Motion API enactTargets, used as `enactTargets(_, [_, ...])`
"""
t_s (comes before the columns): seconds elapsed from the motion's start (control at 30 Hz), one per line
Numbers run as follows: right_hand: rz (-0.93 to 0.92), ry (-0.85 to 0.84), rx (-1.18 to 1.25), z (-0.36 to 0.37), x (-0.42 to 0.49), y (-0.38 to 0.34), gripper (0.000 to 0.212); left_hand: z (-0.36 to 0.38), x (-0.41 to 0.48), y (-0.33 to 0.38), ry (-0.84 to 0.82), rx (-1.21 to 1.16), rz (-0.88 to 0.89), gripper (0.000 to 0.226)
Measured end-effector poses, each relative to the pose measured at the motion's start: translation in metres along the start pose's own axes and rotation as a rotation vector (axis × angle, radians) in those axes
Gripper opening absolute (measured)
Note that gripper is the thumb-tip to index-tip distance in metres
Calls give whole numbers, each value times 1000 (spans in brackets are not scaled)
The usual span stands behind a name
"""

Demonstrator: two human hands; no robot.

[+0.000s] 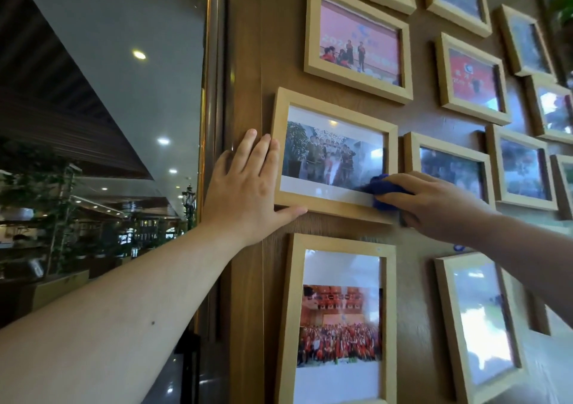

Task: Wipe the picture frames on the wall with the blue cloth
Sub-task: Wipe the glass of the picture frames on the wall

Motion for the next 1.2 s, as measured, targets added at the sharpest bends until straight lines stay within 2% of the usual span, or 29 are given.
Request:
enactTargets(0.2, [41,-101,-17,-22,-25,-2,45,-7,-3,0,-51,65,29,104])
enactTargets(0.3, [85,-129,-1,-32,-41,-8,43,-16,-10,-1,-15,106,119,100])
enactTargets(0.43, [106,-147,60,-39,-70,-19,43,-24,-29,19,7,4,272,91])
enactTargets(0.6, [129,-136,147,-34,-114,-28,42,-17,-73,82,-97,-110,433,84])
enactTargets(0.8, [167,-102,171,-35,-180,-30,40,7,-126,173,-233,-302,496,75])
enactTargets(1.03, [175,-239,223,-37,-264,-48,37,37,-179,278,-389,-456,573,74])
enactTargets(1.2, [300,-348,281,-44,-317,-72,37,45,-206,337,-448,-576,608,75])
Point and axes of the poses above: each hand's wrist, its own x-axis towards the middle knuckle, its own z-axis out of the palm, y = z × x, the point moved 2 cm from there along x, towards the middle knuckle, and after that the axes turned 15 degrees about -z, right-handed, at the moved point
